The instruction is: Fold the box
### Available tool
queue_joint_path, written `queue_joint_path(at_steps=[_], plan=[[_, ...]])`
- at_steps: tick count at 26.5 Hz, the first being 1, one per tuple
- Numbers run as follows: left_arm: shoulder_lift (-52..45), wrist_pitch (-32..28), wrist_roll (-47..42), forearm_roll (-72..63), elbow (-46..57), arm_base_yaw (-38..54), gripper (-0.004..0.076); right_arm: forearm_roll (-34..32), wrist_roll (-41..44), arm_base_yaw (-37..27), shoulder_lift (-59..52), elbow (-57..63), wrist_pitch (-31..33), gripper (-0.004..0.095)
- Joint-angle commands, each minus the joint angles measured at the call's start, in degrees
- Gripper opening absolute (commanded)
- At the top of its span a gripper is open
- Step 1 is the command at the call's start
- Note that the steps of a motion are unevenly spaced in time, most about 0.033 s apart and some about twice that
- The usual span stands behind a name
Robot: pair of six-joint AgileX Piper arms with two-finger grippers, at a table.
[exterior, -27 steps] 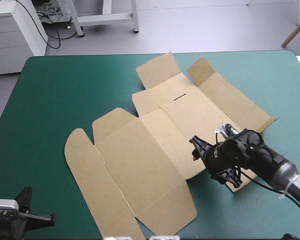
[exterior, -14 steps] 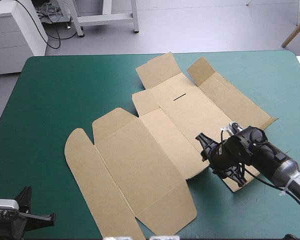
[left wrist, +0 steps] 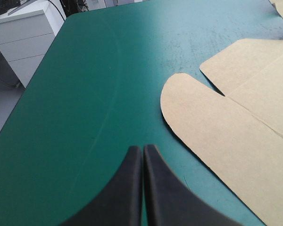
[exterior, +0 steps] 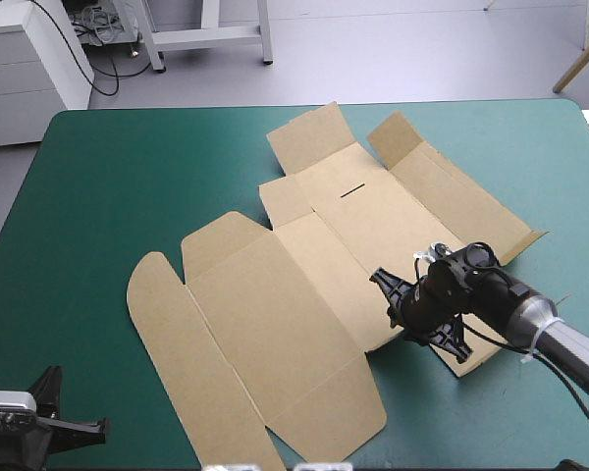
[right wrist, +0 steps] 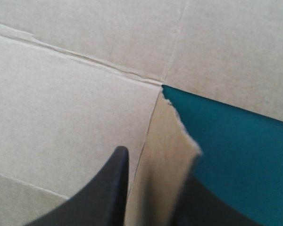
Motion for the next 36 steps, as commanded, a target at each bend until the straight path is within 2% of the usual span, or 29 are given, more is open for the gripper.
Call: queue_joint_path(at_steps=[1, 9, 12, 18, 26, 28, 30, 36], plan=[[-0.5, -4.5, -0.5, 0.2, -1.2, -0.2, -0.001, 0.1, -1.8, -0.4, -1.2, -1.3, -2.6, -0.0012], [-0.5, -4.5, -0.5, 0.2, -1.2, -0.2, -0.001, -3.3, -5.9, -0.9, -1.2, -1.3, -3.0, -0.0019], [-0.5, -4.5, -0.5, 0.2, -1.2, -0.2, -0.001, -3.1, -11.0, -3.1, -1.2, -1.4, -4.1, -0.0019], [-0.5, -4.5, -0.5, 0.2, -1.2, -0.2, -0.001, -2.9, -30.5, -11.9, -0.4, -4.8, -6.8, -0.0019], [-0.5, -4.5, -0.5, 0.2, -1.2, -0.2, -0.001, -3.1, -62.2, -21.5, 11.7, -17.5, -0.2, -0.0018], [-0.5, -4.5, -0.2, 0.2, -1.2, -0.2, -0.001, -3.1, -73.5, -22.1, 17.9, -24.3, 2.7, -0.0018], [-0.5, -4.5, 0.1, 0.2, -1.2, -0.2, -0.001, -2.5, -80.7, -22.0, 22.2, -29.7, 5.1, -0.0018], [-0.5, -4.5, 0.1, 0.2, -1.2, -0.2, -0.001, 3.7, -93.6, -20.2, 31.8, -45.8, 9.5, -0.0018]])
